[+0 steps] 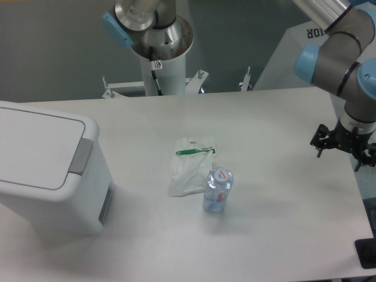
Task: Open the trash can
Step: 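Move the open gripper across the table toward the white trash can lid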
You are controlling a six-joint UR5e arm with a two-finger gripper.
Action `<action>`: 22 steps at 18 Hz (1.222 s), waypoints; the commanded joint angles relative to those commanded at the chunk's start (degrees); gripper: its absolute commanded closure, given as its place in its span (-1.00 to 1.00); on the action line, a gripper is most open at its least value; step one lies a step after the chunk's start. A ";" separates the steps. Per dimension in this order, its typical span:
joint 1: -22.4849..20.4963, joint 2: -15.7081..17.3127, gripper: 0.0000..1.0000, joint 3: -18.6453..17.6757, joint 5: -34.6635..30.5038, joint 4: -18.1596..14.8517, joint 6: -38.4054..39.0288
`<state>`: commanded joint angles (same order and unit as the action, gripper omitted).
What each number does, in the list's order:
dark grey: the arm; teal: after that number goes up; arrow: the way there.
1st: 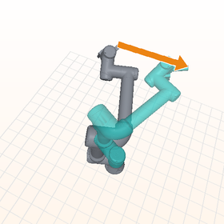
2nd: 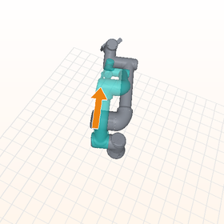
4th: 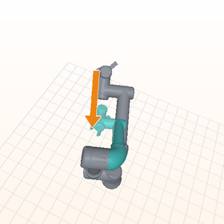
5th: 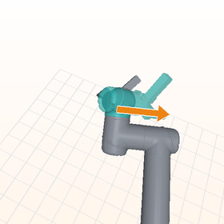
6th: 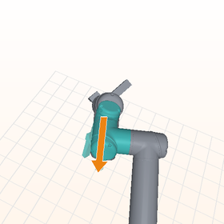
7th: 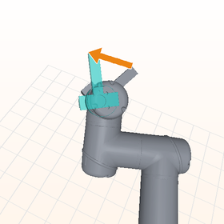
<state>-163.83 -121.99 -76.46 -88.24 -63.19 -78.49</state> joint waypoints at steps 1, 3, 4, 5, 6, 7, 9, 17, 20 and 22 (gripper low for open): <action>0.18 0.00 -1.00 -0.09 0.00 -0.09 0.00; 1.05 0.00 -1.00 -0.70 0.00 -0.09 0.17; 1.58 0.09 -1.00 -1.23 0.00 -0.09 0.18; 2.11 0.61 -1.00 -1.58 0.00 -0.09 0.18; 2.63 1.49 -1.00 -1.84 0.09 -0.09 0.09; 3.07 2.02 -1.00 -2.02 0.78 -0.09 0.09; 3.34 2.11 -1.00 -3.16 3.24 0.00 0.09; 4.57 10.27 -1.00 -10.01 9.49 -0.09 7.64; 6.24 12.91 -1.00 -11.78 10.19 -0.09 7.91; 7.03 13.88 -1.00 -11.87 11.68 -0.70 10.79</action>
<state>-156.80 -108.11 -88.33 -76.56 -63.89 -67.70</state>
